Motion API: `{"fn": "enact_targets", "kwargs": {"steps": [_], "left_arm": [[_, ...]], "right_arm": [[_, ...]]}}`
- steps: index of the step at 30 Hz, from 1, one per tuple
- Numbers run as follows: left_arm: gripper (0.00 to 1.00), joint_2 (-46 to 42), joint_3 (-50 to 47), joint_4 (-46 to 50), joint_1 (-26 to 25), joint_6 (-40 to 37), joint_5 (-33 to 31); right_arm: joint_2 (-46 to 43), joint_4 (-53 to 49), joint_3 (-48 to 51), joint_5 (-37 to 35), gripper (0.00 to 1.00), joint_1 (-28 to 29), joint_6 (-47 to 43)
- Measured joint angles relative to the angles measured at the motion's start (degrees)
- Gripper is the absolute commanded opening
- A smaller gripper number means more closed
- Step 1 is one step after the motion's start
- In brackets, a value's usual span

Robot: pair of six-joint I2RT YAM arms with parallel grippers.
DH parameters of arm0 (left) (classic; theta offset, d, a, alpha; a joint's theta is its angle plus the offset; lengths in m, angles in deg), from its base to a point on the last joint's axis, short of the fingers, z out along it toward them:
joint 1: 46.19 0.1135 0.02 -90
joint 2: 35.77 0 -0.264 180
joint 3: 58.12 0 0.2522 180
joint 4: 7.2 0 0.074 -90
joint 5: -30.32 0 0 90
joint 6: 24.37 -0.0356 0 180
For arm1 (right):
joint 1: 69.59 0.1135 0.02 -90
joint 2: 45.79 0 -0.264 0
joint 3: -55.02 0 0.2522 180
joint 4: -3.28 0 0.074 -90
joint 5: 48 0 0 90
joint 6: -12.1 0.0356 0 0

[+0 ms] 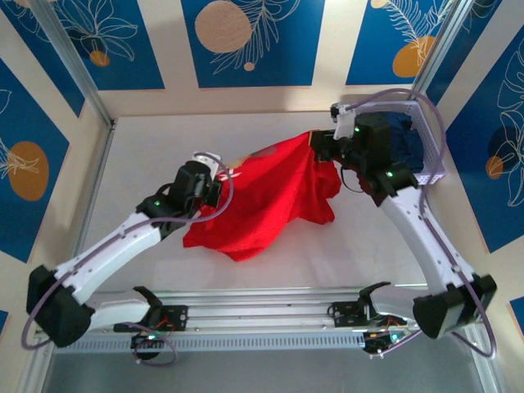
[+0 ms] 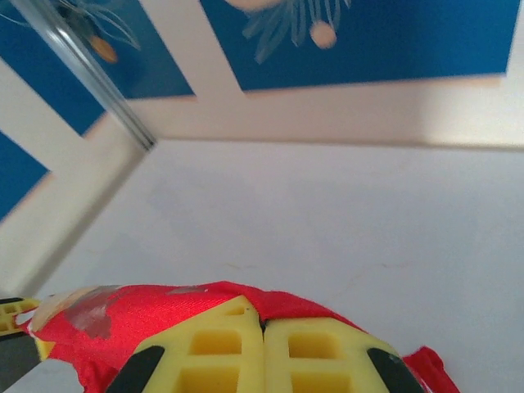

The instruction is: Fold the inside-out t-shirt

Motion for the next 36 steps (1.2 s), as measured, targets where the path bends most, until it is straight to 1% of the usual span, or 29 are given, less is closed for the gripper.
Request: {"fn": "enact_targets", "kwargs": {"steps": [3,4,5,6,7,9,10,12,14,16,17,19,21,23,26,28,31,33,36], "left_arm": [[0.08,7.1,0.7,0.2,1.5,1.0,0.0],[0.10,9.8,1.6,0.5,1.9,1.6,0.0],[0.14,11.9,2.4,0.9,2.0,1.8,0.0],[0.21,14.1,3.3,1.2,2.2,2.1,0.3],[0.31,15.4,3.9,1.4,2.2,2.3,0.6],[0.47,16.1,4.3,2.0,2.2,3.2,1.4],[0.53,15.8,4.3,2.5,2.2,3.5,1.4],[0.61,15.1,4.3,3.4,2.2,4.7,1.3],[0.62,13.6,4.0,4.3,2.2,6.0,1.3],[0.64,10.4,1.8,4.1,2.2,7.3,2.8],[0.65,8.8,0.2,3.7,2.2,7.8,4.1],[0.65,5.4,-3.8,2.2,2.2,9.3,8.7],[0.64,5.2,-6.0,1.0,2.2,10.6,12.9],[0.64,7.2,-6.3,0.3,2.2,11.3,15.1],[0.64,10.7,-6.3,-1.0,2.2,12.1,16.4],[0.65,12.8,-6.1,-1.7,2.3,12.3,17.2],[0.65,16.2,-4.8,-3.0,2.3,12.2,18.6],[0.66,18.2,-3.8,-4.0,2.3,11.5,19.7],[0.66,20.5,-1.9,-5.0,2.3,9.2,21.2]], "right_arm": [[8.7,0.5,-0.4,-2.4,0.11,0.0,-0.5],[12.9,-0.3,-1.6,-3.8,0.15,0.0,-1.0],[16.1,-1.0,-2.8,-5.0,0.19,0.0,-1.2],[20.2,-2.1,-4.4,-6.8,0.25,0.2,-1.8],[23.3,-3.2,-5.7,-8.8,0.31,0.5,-2.3],[26.8,-5.2,-6.5,-13.1,0.40,1.1,-3.9],[27.3,-6.4,-6.0,-15.6,0.44,2.0,-4.6],[26.4,-7.3,-4.1,-17.8,0.50,4.6,-5.8],[23.8,-7.1,-1.0,-17.7,0.54,8.7,-6.1],[20.9,-6.0,2.6,-14.8,0.55,13.3,-5.4],[20.1,-5.3,3.9,-13.1,0.55,14.9,-5.0],[20.3,-3.5,5.5,-8.1,0.55,18.1,-3.1],[22.6,-1.4,5.6,-5.1,0.53,18.9,-1.2],[26.4,0.6,5.5,-3.2,0.50,18.8,0.8],[31.8,1.8,5.5,-2.2,0.41,18.5,3.7],[34.0,1.9,5.5,-2.3,0.27,18.2,4.9],[33.6,2.5,6.8,-2.3,0.15,17.9,6.5],[32.0,3.2,8.5,-2.2,0.12,17.5,7.3],[28.9,3.7,11.1,-2.2,0.12,16.7,7.7]]}}
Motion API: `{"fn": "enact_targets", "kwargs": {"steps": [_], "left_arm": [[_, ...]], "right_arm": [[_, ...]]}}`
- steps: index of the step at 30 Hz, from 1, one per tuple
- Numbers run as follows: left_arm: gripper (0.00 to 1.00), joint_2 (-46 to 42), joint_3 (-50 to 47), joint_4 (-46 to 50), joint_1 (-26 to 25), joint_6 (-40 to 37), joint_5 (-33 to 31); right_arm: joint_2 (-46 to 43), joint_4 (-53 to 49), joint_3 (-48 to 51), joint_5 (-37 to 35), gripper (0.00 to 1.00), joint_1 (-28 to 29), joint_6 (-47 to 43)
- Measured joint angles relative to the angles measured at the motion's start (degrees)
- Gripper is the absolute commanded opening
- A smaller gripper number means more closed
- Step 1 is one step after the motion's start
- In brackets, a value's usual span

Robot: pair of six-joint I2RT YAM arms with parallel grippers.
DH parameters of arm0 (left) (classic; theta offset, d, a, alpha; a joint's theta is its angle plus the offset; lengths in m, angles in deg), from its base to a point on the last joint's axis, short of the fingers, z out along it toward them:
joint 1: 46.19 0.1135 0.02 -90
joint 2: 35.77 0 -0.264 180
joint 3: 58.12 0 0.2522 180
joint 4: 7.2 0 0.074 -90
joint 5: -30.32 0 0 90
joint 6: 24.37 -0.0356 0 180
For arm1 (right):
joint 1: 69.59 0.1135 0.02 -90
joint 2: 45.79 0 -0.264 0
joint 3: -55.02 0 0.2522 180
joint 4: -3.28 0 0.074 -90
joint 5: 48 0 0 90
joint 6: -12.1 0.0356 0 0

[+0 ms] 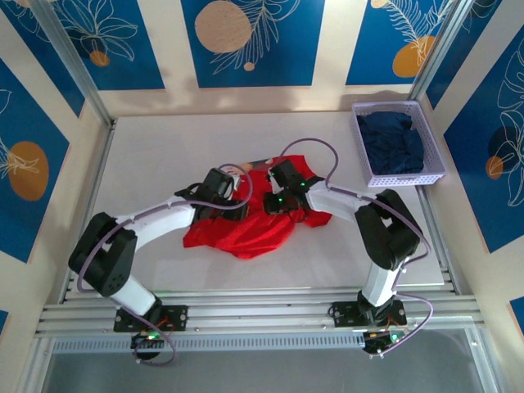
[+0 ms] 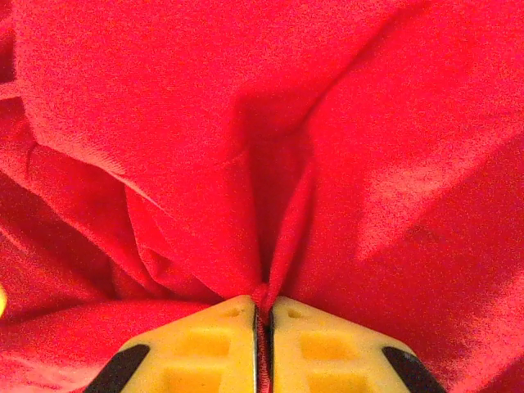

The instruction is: Fold the inside-out t-shirt

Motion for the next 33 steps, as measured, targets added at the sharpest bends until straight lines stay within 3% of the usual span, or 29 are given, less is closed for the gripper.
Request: {"fn": "enact_targets", "kwargs": {"steps": [14,18,26,33], "left_arm": [[0.65,12.0,10.8,-1.0,-0.4,-8.4,8.2],[0.52,15.3,13.7,-0.9,-0.5,-9.0,11.0],[0.01,20.0,18.4,0.9,-0.5,-9.3,14.1],[0.00,16.3,18.7,1.9,0.0,-7.2,15.5]], "right_arm": [[-3.4,3.8,5.1,2.1,0.13,-2.9,2.1],[-3.6,5.3,6.2,3.0,0.13,-3.4,3.0],[-6.3,7.9,8.7,3.2,0.14,-4.2,3.6],[-11.1,9.1,10.9,2.4,0.13,-4.6,2.8]]}}
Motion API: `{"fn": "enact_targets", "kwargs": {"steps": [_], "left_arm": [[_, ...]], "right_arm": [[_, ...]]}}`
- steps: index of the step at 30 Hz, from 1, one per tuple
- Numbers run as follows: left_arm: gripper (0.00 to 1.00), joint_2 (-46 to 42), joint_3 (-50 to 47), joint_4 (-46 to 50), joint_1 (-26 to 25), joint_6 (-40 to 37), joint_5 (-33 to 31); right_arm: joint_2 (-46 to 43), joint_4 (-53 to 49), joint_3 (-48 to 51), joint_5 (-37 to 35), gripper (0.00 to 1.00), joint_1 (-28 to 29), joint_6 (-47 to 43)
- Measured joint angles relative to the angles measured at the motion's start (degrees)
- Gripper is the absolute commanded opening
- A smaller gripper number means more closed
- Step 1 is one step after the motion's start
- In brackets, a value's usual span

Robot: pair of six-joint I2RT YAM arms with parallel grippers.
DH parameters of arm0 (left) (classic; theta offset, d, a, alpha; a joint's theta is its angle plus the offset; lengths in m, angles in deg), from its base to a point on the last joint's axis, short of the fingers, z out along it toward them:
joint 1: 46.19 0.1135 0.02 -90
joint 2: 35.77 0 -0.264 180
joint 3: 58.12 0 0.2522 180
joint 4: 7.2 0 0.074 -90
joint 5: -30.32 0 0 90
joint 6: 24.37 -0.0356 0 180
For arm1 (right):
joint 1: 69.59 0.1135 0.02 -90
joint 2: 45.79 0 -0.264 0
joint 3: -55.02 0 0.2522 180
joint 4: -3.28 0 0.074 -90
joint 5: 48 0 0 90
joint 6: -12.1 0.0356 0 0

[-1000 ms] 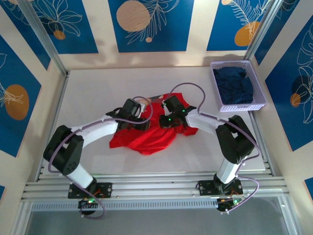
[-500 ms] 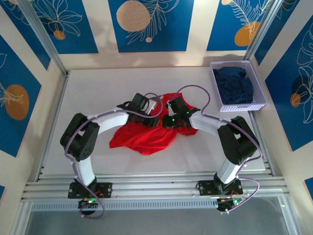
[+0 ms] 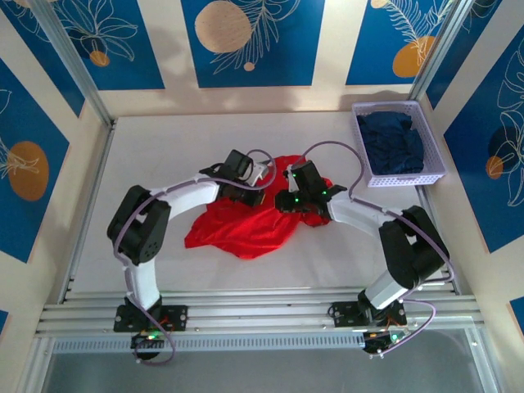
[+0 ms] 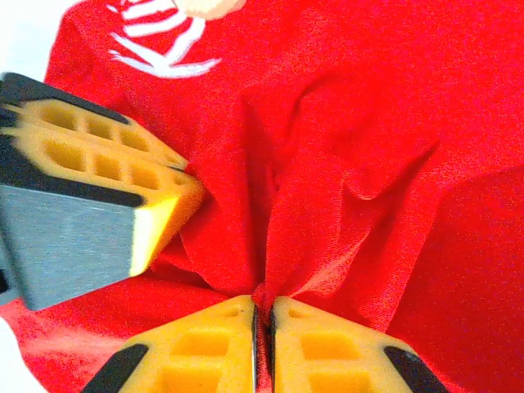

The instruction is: Fold the inside-out t-shirt

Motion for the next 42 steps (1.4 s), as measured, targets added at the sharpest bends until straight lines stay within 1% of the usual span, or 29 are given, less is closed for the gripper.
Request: {"fn": "enact_targets", "kwargs": {"steps": [7,9,12,14,18,20,24,28,30,34,35,36,37,39,40,42], "left_arm": [[0.00,-15.0,-1.4,-1.2,0.8,4.2,1.2],[0.00,-17.8,-1.6,-1.3,1.0,4.8,1.2],[0.00,-20.3,-1.7,-1.2,1.1,5.6,1.2],[0.00,-21.5,-1.8,-0.7,1.1,6.0,1.2],[0.00,-23.6,-1.8,1.3,1.1,7.3,1.4],[0.00,-24.6,-1.8,2.3,1.1,7.7,1.5],[0.00,-26.1,-1.8,3.4,1.1,8.6,1.7],[0.00,-26.7,-2.0,3.8,1.1,9.0,1.7],[0.00,-26.7,-2.2,3.8,1.1,9.0,1.7],[0.00,-26.7,-2.7,4.1,1.1,9.0,2.1],[0.00,-26.7,-2.7,4.3,1.1,9.0,2.1],[0.00,-26.7,-2.7,4.5,1.1,9.0,2.1],[0.00,-26.8,-2.7,4.7,1.1,9.0,2.0],[0.00,-26.9,-2.7,5.0,1.1,9.0,1.6],[0.00,-27.1,-2.7,5.2,1.1,9.0,1.0],[0.00,-27.3,-2.7,5.8,1.1,8.9,-1.2]], "right_arm": [[-7.1,1.3,4.9,-0.5,0.17,0.0,-2.5],[-8.9,1.8,6.3,-0.5,0.18,0.0,-3.0],[-10.9,2.4,7.8,-0.6,0.19,0.0,-3.7],[-11.7,2.4,8.1,-1.0,0.22,0.0,-4.3],[-14.4,2.7,8.9,-2.6,0.34,0.8,-7.3],[-16.3,3.6,9.6,-3.5,0.38,2.3,-9.5],[-18.8,6.7,9.6,-4.7,0.42,7.7,-14.2],[-18.3,9.7,9.4,-7.8,0.52,13.1,-17.9],[-16.0,10.4,8.2,-10.1,0.54,14.9,-18.8],[-8.6,12.6,4.0,-14.3,0.55,15.2,-19.4],[-7.3,13.2,3.4,-14.6,0.52,15.0,-19.5],[-6.0,13.7,2.6,-14.8,0.41,14.9,-19.5],[-5.0,13.9,1.9,-15.0,0.27,14.7,-19.8],[-4.2,14.0,1.0,-14.9,0.12,14.2,-20.1],[-4.3,14.0,1.0,-14.2,0.07,13.9,-20.0],[-5.3,13.8,1.1,-11.4,0.01,12.9,-19.8]]}}
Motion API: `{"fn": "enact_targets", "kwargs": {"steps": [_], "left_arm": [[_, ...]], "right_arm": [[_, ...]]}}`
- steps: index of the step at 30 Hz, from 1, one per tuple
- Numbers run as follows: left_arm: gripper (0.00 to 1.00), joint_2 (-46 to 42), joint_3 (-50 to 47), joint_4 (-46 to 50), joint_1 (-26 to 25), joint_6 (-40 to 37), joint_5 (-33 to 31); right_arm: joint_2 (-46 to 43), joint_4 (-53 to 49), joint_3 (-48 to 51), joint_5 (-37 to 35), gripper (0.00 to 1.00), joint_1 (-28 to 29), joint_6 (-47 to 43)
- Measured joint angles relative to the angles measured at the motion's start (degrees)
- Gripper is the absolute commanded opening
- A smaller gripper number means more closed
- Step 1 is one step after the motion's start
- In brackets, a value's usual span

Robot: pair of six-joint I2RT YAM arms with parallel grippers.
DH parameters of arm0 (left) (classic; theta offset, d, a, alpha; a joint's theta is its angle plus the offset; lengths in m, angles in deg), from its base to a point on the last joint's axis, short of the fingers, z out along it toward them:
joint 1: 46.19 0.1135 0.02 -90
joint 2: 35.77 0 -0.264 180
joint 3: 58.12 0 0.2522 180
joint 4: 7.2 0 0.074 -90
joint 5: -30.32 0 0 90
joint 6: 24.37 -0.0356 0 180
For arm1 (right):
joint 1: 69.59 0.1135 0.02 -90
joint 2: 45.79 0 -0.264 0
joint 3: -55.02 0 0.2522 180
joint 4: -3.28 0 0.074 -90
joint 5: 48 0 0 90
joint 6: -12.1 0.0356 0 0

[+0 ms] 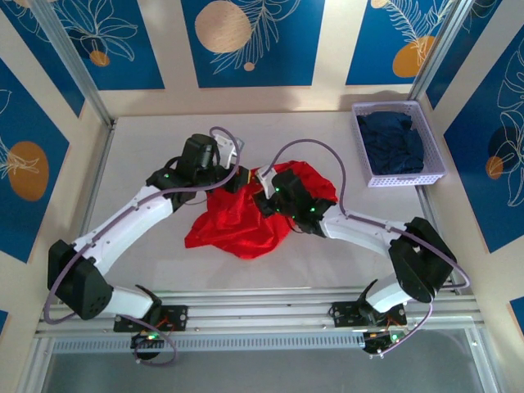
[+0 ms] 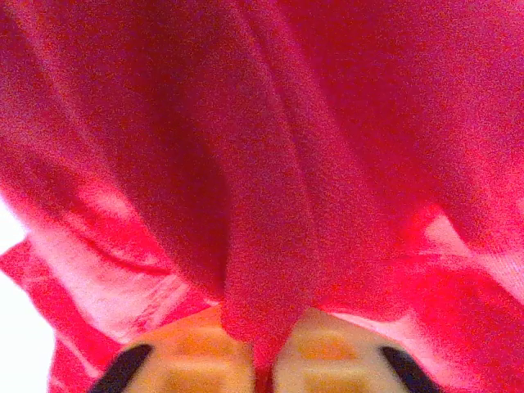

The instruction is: Fold the inside-out t-shirt

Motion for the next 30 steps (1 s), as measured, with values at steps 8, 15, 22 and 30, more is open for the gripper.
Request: {"fn": "enact_targets", "kwargs": {"steps": [8,15,22,30], "left_arm": [[0.00,3.7,2.3,2.2,0.0,-2.2,-13.8],[0.41,7.3,3.3,3.0,0.2,-4.0,-15.0],[0.51,-7.2,-9.2,-1.2,0.2,-3.5,-5.6],[0.49,-10.3,-14.4,-6.4,-0.2,-3.6,8.2]], "right_arm": [[-9.0,0.5,3.7,23.2,0.00,-8.1,5.3],[-10.1,5.1,5.8,36.7,0.00,-13.5,12.4],[-9.3,7.8,6.4,41.1,0.00,-15.6,16.6],[-8.1,7.9,6.3,42.0,0.00,-15.9,17.5]]}}
